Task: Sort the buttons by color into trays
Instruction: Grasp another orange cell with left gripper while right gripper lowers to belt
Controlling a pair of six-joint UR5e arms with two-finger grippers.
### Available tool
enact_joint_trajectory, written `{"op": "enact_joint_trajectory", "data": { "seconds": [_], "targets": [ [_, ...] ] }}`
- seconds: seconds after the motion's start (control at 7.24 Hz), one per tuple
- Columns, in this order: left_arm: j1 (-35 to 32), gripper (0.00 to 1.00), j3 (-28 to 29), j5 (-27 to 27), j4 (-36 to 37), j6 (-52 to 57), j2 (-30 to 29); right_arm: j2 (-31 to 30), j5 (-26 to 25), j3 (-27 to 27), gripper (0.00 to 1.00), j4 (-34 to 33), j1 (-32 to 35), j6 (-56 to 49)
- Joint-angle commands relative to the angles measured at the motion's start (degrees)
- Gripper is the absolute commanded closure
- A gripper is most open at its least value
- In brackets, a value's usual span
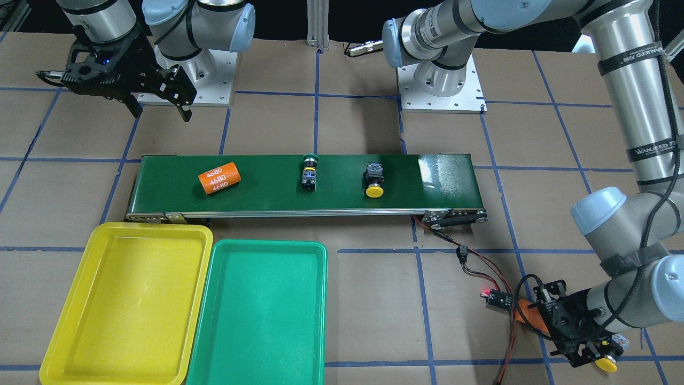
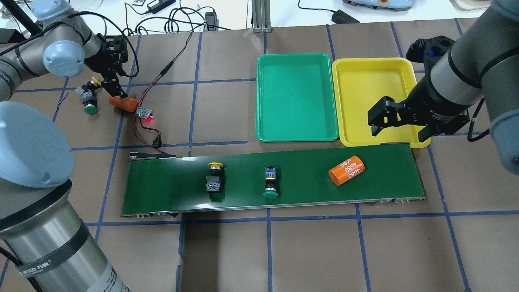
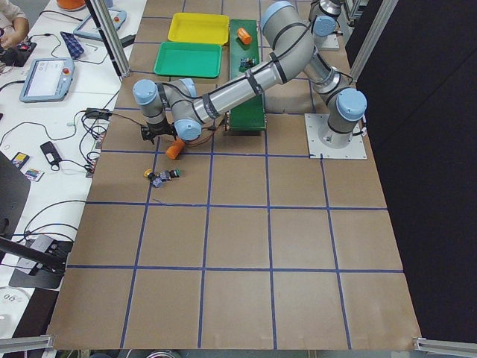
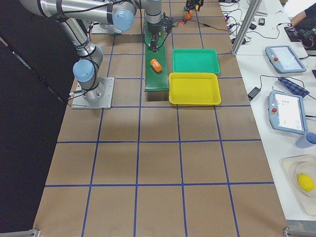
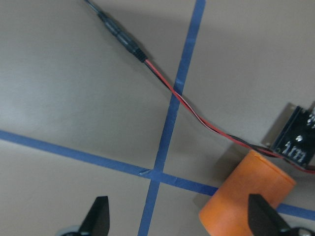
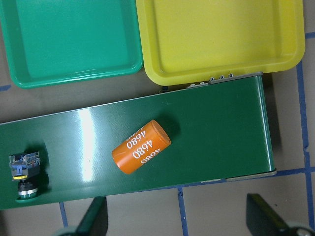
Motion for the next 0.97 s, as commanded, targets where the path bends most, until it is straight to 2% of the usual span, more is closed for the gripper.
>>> {"op": "enact_joint_trajectory", "data": {
  "seconds": [0.0,0.14,0.28,0.41,0.55,0.69,0.83],
  "targets": [
    [3.6,0.0,-2.4,-0.2,-0.9,-0.4,0.4,0.9,0.2,3.3,0.0,-0.4,0.1,0.1],
    [4.0,0.0,-2.7,-0.7,-0.4,0.9,-0.1,1.2,-0.4,3.6,0.0,-0.4,0.1,0.0],
    [3.6,0.26,-2.5,-1.0,0.1,0.8,-0.5,1.4,-0.4,3.7,0.0,-1.3,0.1,0.0],
    [3.3,0.68,-2.6,-2.5,0.1,0.4,0.0,1.8,-0.3,3.7,0.0,-2.7,0.3,0.7],
    [3.0,1.0,-2.7,-2.7,-0.1,0.1,0.5,2.4,0.0,3.7,0.0,-2.7,0.6,3.6],
    [3.0,1.0,-2.4,-2.8,-0.8,-0.5,1.3,3.5,-0.3,3.7,0.0,-2.8,1.6,3.6],
    [2.8,1.0,-2.5,-2.9,-5.8,-4.8,4.5,4.0,-0.3,3.7,0.0,-4.7,3.0,3.7]
  ]
}}
